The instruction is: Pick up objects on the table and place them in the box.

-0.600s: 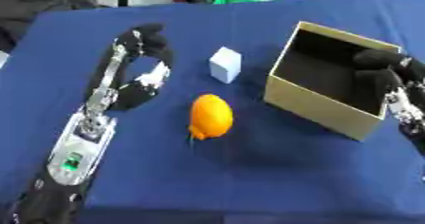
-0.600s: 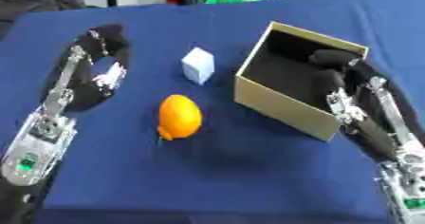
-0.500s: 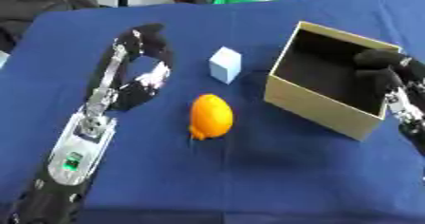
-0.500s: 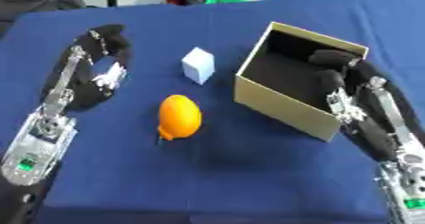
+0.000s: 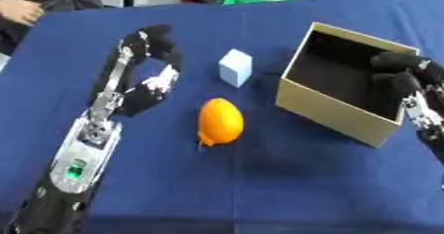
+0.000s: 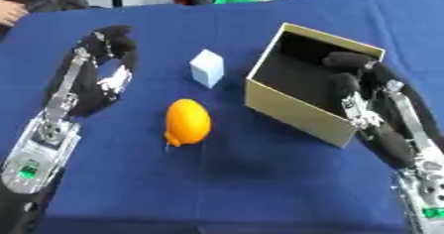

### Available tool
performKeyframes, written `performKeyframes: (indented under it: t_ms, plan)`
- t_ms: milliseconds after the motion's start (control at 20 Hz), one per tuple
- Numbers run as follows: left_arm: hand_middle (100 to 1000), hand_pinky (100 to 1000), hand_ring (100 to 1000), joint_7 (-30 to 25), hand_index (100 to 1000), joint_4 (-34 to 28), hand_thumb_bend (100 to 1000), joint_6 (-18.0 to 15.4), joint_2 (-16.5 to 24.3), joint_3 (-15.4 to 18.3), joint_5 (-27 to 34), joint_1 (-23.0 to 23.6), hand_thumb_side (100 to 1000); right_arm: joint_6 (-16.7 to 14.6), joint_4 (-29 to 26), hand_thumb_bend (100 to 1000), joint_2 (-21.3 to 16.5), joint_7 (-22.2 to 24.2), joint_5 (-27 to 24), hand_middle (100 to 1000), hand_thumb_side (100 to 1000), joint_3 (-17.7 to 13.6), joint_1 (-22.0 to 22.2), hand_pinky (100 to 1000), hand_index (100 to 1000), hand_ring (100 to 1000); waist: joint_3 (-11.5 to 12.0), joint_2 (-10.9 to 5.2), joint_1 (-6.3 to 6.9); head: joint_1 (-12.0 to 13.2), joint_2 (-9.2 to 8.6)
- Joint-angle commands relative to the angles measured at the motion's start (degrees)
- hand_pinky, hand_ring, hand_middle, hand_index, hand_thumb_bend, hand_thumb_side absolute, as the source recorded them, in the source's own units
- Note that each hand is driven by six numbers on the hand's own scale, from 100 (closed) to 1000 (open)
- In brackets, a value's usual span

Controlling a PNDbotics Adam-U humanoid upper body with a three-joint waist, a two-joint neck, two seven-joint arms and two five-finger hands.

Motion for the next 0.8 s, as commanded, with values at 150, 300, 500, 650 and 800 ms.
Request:
performKeyframes:
  t_ms: [150, 300, 500, 650, 800]
  plan:
    - [628, 672, 686, -0.8, 841, -1.3, 257, 0.1, 1.5, 0.0, -0.9, -1.0, 472, -0.2, -0.6, 100, -0.2, 0.0, -0.2, 752, 717, -0.5, -0.5, 800, 828, 889, -0.1, -0.92, -0.08, 0.2, 0.31]
    - [644, 681, 695, -2.8, 845, -1.2, 318, 0.3, 3.9, -0.6, -2.7, -2.1, 459, -0.2, -0.6, 100, -0.3, -0.1, -0.2, 752, 717, -0.5, -0.4, 800, 828, 889, -0.2, -1.12, 0.0, 0.3, 0.31]
    - [659, 704, 707, -8.5, 845, -0.5, 399, 0.4, 9.0, -2.3, -7.3, -4.6, 420, -0.2, -0.5, 100, -0.4, 0.0, -0.2, 753, 717, -0.4, -0.3, 799, 828, 889, -0.6, -1.41, 0.19, 0.4, 0.31]
    - [667, 719, 710, -14.1, 846, 0.1, 444, -0.1, 12.8, -3.8, -11.4, -7.1, 395, -0.1, -0.5, 100, -0.5, -0.1, -0.3, 754, 715, -0.4, -0.2, 799, 828, 891, -0.9, -1.66, 0.28, 0.5, 0.31]
    - [671, 730, 710, -20.1, 844, 1.1, 462, -0.8, 16.3, -5.6, -14.5, -9.8, 351, -0.1, -0.5, 100, -0.6, -0.1, -0.3, 755, 715, -0.4, -0.1, 799, 828, 892, -1.3, -1.88, 0.35, 0.6, 0.31]
